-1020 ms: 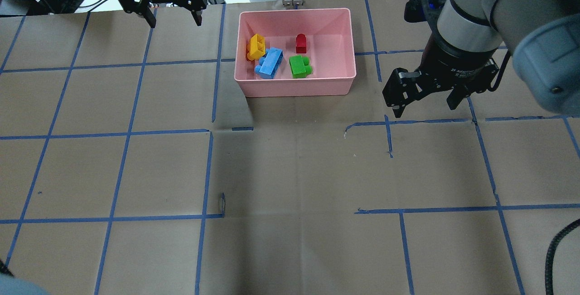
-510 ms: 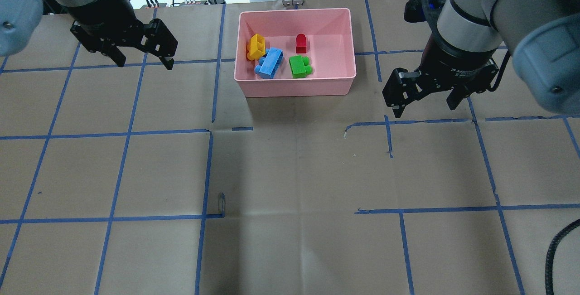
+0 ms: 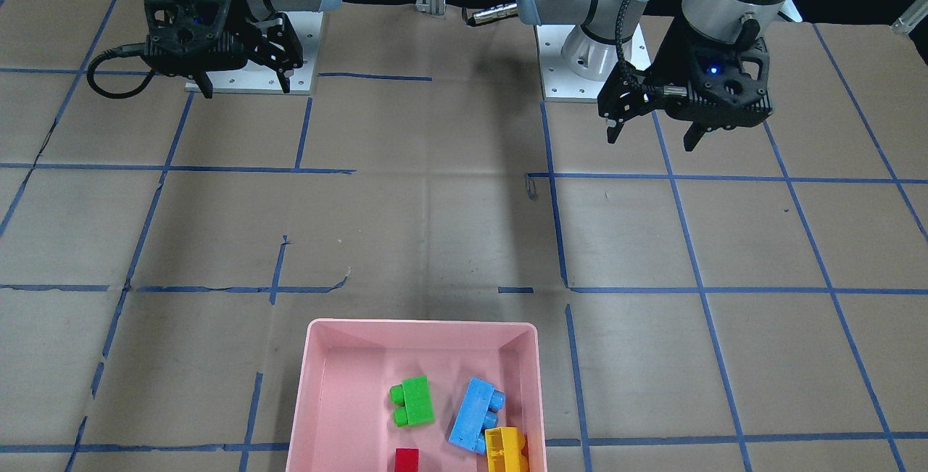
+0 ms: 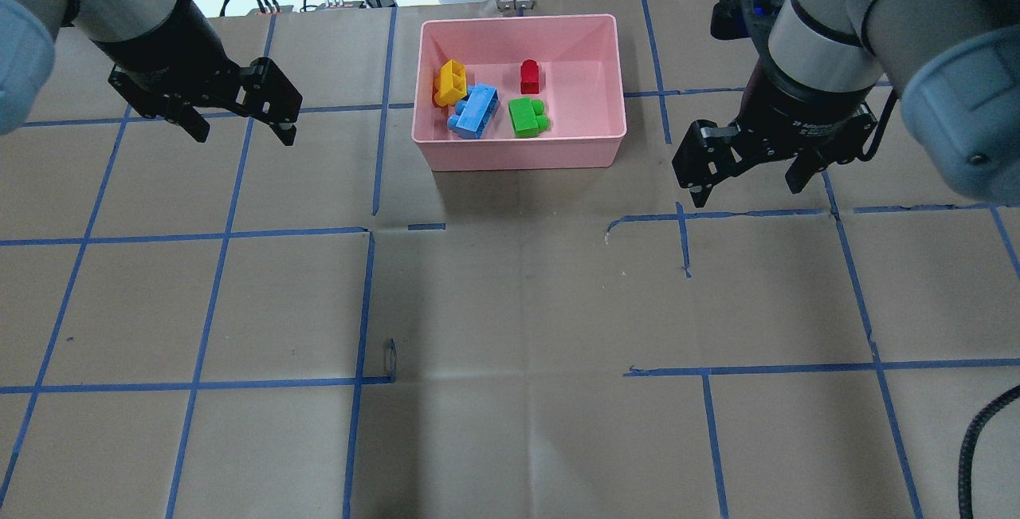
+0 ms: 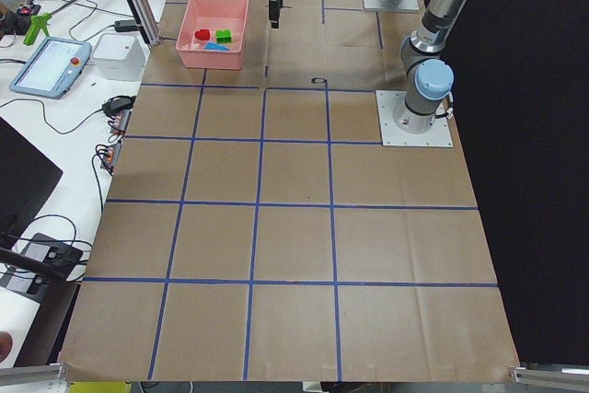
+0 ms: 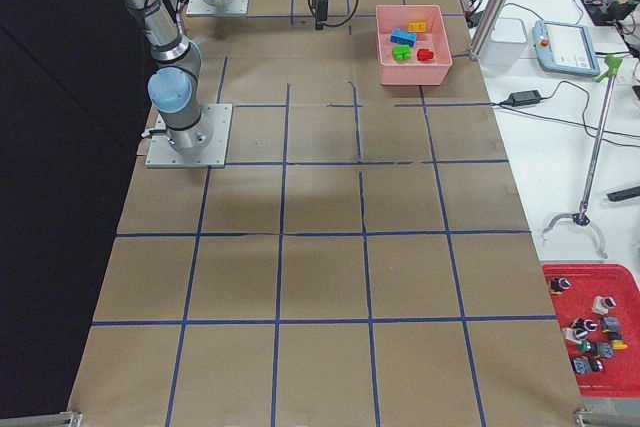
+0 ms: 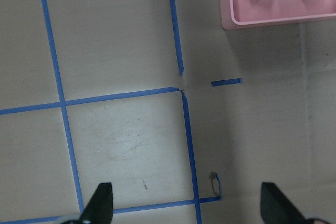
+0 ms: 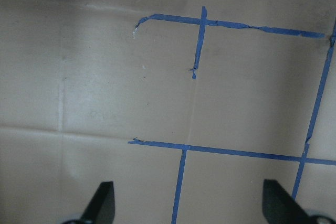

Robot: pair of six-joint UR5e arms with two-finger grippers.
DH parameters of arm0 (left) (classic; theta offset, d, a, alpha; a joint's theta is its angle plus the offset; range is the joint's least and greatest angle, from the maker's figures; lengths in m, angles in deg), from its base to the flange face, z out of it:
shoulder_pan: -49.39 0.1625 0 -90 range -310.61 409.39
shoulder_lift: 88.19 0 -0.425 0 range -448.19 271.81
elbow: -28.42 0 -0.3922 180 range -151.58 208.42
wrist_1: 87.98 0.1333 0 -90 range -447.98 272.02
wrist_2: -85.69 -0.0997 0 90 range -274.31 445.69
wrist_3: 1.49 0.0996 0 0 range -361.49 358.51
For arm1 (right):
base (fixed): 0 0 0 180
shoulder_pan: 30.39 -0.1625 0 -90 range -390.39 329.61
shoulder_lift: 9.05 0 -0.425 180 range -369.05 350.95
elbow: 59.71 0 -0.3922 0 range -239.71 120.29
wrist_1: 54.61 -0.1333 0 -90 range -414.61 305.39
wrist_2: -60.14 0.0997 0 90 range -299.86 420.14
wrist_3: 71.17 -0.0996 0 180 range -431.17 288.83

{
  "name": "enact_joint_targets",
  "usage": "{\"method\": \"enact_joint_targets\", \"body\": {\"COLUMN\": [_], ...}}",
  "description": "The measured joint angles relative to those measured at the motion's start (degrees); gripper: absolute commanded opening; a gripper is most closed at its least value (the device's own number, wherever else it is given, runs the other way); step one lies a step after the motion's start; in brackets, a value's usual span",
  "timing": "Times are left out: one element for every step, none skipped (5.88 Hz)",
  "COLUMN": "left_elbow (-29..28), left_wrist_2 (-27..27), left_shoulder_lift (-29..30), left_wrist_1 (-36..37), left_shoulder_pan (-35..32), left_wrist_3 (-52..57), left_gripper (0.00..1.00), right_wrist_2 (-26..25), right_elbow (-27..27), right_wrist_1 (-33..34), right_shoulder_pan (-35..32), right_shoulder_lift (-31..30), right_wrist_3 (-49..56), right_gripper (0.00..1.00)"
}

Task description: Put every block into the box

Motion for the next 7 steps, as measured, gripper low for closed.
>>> {"method": "enact_joint_targets", "body": {"left_elbow": [-0.13, -0.29, -0.44, -0.67, -0.88, -0.99, -1.10], "left_wrist_2": [-0.23, -0.33, -0.42, -0.48, -0.53, -0.57, -0.59], "left_shoulder_lift": [0.26, 0.41, 0.54, 0.66, 0.77, 0.71, 0.62], "left_wrist_1": [0.01, 0.02, 0.02, 0.02, -0.03, -0.12, -0.20], "left_shoulder_pan": [-0.97, -1.34, -1.42, -1.45, -1.46, -1.46, -1.45], "left_wrist_3": [-0.75, -0.92, -0.91, -0.79, -0.62, -0.51, -0.41], "left_gripper": [0.99, 0.99, 0.99, 0.99, 0.99, 0.99, 0.99], "right_wrist_2": [0.01, -0.08, -0.17, -0.13, -0.01, -0.02, -0.06], "right_elbow": [0.19, 0.38, 0.34, 0.38, 0.52, 0.45, 0.27], "right_wrist_1": [0.13, 1.14, 2.31, 2.71, 2.86, 2.91, 2.90], "right_shoulder_pan": [-0.02, -0.02, -0.02, -0.02, -0.02, -0.02, -0.02], "right_shoulder_lift": [0.09, 0.13, 0.16, 0.16, 0.17, 0.17, 0.17], "right_wrist_3": [0.00, -0.03, -0.04, -0.25, -0.55, -0.50, -0.40], "right_gripper": [1.00, 1.00, 1.00, 1.00, 1.00, 1.00, 1.00]}}
